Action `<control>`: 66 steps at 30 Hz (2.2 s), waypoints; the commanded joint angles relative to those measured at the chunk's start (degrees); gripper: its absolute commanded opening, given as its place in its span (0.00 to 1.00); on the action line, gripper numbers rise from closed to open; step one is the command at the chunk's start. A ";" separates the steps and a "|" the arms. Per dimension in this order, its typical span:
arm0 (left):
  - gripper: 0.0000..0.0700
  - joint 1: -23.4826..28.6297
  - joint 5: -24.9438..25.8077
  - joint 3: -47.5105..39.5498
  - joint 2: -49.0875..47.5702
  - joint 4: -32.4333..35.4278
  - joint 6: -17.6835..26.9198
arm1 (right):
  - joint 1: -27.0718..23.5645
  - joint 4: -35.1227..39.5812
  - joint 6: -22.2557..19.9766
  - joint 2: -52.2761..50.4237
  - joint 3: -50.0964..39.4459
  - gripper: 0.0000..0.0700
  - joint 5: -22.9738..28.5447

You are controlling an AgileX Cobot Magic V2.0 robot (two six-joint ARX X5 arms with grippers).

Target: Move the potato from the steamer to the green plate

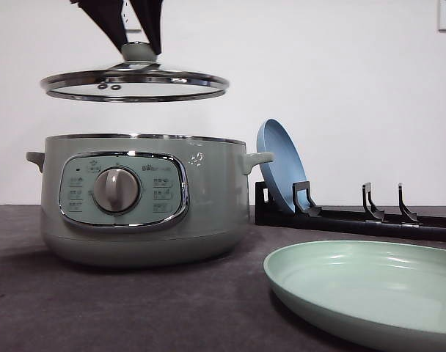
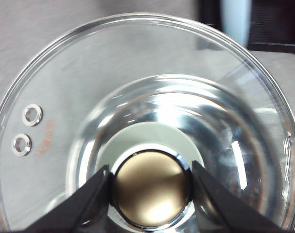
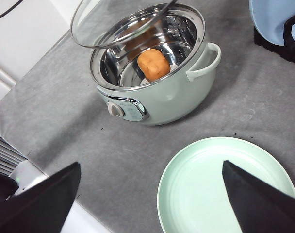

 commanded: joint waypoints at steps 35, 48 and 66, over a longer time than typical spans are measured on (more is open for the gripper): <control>0.00 24.17 -0.22 2.78 -1.02 0.39 1.35 | 0.99 -0.24 -15.96 47.17 29.50 0.84 -13.58; 0.00 24.37 -0.20 2.78 -1.02 1.33 1.35 | 4.90 -4.42 -30.34 79.29 62.59 0.84 -9.56; 0.00 24.37 -0.20 2.78 -1.02 1.27 1.35 | 7.32 -2.94 -41.26 93.02 67.14 0.84 0.57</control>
